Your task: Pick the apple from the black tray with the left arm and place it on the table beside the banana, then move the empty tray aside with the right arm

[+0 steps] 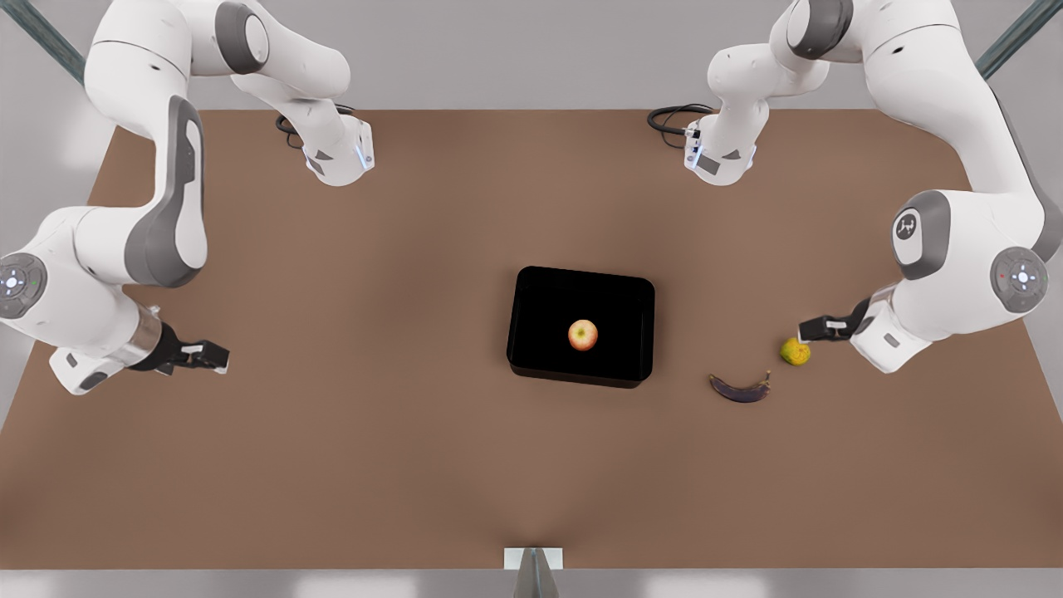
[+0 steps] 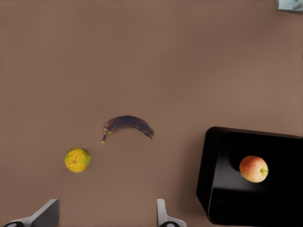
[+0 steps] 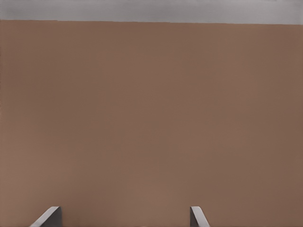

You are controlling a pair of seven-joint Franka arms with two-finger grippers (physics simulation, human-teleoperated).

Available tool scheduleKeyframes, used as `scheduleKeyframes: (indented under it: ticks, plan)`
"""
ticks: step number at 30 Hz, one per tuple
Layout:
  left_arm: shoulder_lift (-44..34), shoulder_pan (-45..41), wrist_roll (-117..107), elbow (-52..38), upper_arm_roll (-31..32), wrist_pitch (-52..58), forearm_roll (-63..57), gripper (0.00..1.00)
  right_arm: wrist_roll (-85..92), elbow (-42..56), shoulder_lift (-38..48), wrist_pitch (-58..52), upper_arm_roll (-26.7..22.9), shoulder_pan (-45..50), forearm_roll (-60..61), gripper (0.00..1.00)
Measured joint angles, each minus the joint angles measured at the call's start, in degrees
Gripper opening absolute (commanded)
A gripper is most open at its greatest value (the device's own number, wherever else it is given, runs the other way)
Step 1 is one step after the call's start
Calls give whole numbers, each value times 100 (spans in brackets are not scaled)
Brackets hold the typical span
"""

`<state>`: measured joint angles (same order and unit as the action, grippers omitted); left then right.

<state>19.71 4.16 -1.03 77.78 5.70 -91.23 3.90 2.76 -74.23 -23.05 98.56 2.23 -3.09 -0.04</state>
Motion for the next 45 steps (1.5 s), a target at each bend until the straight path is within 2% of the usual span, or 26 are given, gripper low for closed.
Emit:
scheduleKeyframes:
  ticks: [4, 7, 9, 13, 19, 21, 30, 45]
  plan:
    - [-1, -302, -30, 86, 91, -113, -106, 100, 31, 4, -239, 160, 6, 67, -11, 100]
    - [75, -1633, -251, 100, 188, -145, -276, 100, 52, 12, -561, 381, -1, 70, -3, 100]
    - [396, -2429, -467, 61, 200, -208, -266, 100, 64, 132, -449, 424, -27, 65, 1, 100]
    - [1060, -3276, -1084, 100, 202, -715, -213, 100, 84, 184, -235, 339, -19, 53, 12, 100]
    - [989, -3394, -1841, 1674, 189, -1989, -438, 100, 108, 186, -286, 283, -23, 34, 22, 100]
    - [962, -3385, -2045, 1895, 186, -2397, -522, 100, 114, 186, -287, 275, -25, 32, 23, 100]
    - [1216, -3397, -2759, 2205, 186, -3508, -622, 100, 127, 188, -287, 283, -29, 36, 33, 100]
    - [1608, -3504, -3384, 2189, 185, -4142, -721, 100, 137, 187, -287, 308, -28, 36, 34, 100]
